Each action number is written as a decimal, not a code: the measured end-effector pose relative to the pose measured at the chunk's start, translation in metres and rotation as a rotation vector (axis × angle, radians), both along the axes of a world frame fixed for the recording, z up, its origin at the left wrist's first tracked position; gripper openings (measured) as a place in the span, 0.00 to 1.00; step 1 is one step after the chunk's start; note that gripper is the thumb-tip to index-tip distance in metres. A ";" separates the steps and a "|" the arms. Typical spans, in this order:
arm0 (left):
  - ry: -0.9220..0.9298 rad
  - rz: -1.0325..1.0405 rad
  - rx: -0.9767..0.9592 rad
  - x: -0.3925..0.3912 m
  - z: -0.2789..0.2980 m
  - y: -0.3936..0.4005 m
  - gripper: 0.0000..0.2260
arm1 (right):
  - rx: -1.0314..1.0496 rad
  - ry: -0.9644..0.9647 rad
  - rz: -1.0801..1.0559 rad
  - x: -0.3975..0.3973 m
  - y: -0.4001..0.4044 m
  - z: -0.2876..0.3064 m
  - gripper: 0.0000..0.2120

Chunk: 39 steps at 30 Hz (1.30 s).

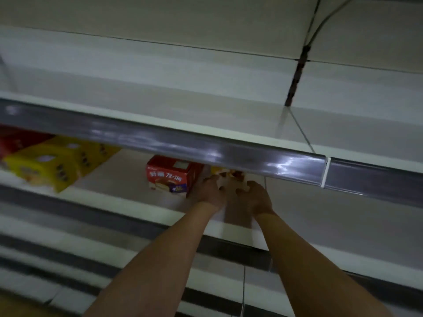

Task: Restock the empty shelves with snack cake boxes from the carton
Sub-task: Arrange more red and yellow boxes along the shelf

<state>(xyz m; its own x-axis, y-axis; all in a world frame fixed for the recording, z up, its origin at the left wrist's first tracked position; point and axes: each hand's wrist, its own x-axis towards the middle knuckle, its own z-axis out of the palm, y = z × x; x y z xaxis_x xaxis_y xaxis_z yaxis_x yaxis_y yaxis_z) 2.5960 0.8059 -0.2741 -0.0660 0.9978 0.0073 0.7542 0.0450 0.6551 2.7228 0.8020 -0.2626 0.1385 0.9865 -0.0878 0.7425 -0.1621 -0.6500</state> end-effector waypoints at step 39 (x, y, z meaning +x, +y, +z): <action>0.003 1.800 -0.064 -0.070 -0.083 -0.734 0.09 | -0.531 -0.283 1.713 -0.192 -0.586 -0.103 0.32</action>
<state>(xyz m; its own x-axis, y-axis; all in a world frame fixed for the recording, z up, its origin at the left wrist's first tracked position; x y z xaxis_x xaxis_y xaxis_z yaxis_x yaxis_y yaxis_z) 2.5258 0.0721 -0.3576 -0.9563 -0.2915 -0.0225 -0.2424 0.7475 0.6184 2.5307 0.2162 -0.3652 -0.8227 -0.0837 -0.5623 0.3591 0.6902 -0.6282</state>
